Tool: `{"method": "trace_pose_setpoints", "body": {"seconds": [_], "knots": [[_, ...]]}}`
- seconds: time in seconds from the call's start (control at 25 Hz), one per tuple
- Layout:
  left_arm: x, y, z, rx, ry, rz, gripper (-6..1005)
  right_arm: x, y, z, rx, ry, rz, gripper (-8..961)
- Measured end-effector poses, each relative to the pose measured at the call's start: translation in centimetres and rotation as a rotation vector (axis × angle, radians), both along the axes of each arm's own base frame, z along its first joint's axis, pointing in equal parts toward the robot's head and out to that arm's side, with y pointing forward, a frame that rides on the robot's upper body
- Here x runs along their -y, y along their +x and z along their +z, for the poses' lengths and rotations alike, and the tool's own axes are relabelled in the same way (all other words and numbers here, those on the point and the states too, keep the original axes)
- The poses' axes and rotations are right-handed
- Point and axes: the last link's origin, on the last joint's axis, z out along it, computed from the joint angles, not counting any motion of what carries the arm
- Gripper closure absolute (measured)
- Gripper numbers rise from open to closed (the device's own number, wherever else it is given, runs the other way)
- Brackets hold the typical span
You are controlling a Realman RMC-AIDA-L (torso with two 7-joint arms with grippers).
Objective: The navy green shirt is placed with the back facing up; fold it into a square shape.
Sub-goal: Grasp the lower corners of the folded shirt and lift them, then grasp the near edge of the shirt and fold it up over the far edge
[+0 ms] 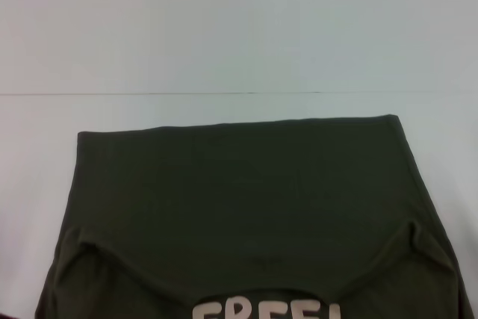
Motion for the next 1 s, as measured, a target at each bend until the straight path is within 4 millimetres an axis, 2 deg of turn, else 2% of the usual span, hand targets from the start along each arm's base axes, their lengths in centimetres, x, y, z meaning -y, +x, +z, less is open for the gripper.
{"method": "trace_pose_setpoints", "body": {"seconds": [0.32,0.6,0.84,1.0], "knots": [[1.9,0.3,0.1,0.026,-0.138,-0.009,955,1.7,0.0,-1.0,-0.027,-0.138,0.068,922],[2.9,0.3,-0.1,0.041,-0.206,-0.008,955,2.4,0.2,-1.5,-0.030,-0.181,0.102,922],[2.6,0.5,-0.2,0.064,-0.182,-0.020,955,2.3,0.3,-1.6,-0.040,-0.158,0.115,921],[1.8,1.0,0.3,0.116,-0.103,-0.033,955,1.8,0.3,-1.0,-0.098,-0.087,0.118,921]]}}
